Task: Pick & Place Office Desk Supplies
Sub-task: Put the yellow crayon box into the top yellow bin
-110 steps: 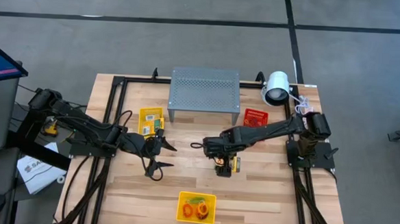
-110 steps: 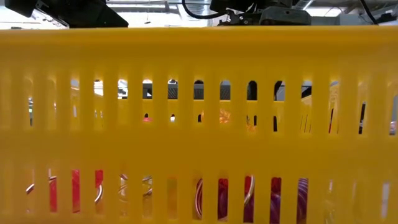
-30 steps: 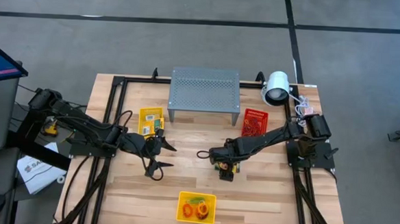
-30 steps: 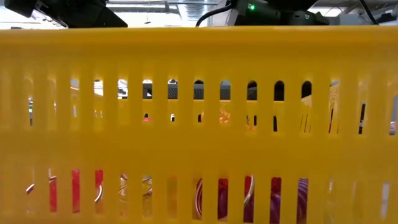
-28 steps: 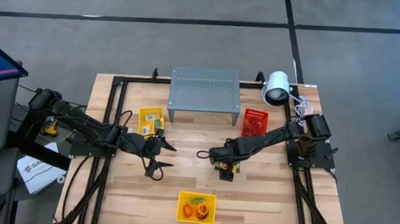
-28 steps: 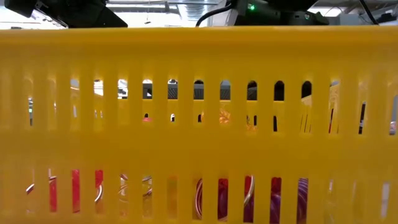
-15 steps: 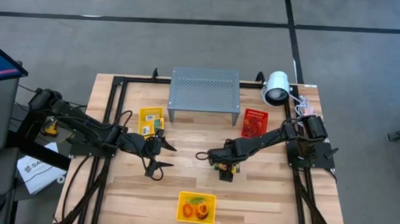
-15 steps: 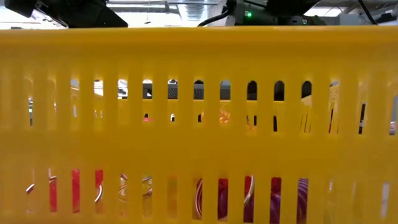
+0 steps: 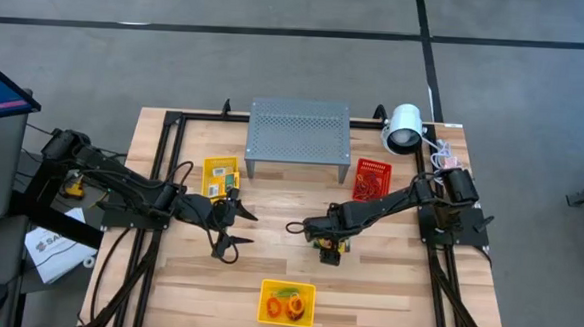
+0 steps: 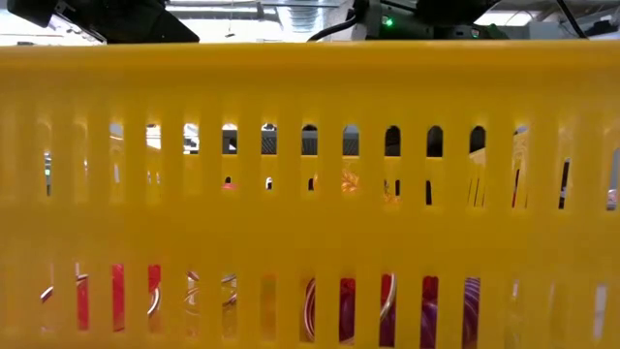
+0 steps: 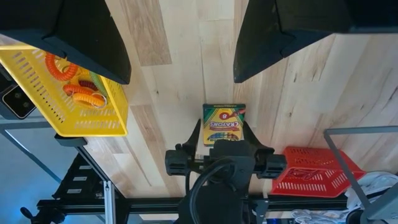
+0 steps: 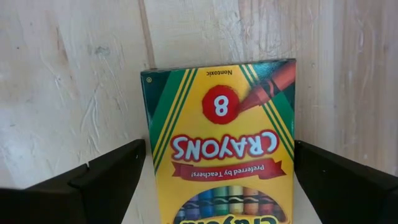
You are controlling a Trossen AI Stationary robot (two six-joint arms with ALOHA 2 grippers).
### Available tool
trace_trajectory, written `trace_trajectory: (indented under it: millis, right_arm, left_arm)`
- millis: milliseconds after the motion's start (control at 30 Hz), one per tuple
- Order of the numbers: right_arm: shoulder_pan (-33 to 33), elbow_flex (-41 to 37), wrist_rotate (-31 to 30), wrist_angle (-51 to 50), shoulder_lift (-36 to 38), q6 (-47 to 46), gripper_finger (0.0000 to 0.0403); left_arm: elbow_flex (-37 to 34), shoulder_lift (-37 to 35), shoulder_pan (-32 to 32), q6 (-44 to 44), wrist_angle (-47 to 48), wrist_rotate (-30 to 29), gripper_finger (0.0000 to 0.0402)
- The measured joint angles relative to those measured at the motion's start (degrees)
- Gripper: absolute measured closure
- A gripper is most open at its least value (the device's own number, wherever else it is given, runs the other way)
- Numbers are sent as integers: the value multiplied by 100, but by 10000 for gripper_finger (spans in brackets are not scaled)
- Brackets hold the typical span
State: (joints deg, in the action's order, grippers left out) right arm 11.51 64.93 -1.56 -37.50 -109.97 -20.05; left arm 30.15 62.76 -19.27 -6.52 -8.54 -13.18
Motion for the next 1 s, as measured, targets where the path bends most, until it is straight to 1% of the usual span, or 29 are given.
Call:
trace_trajectory:
  millis: [200, 467, 1000]
  right_arm:
    - [0, -2, 4, -2, 0, 0, 9]
    - [-4, -2, 9, -8, 0, -13, 27]
    - [-4, -2, 24, -59, -2, 2, 47]
  left_arm:
    - [0, 0, 0, 0, 0, 1, 121]
    - [0, 0, 0, 0, 0, 1, 121]
    - [0, 0, 0, 0, 0, -1, 121]
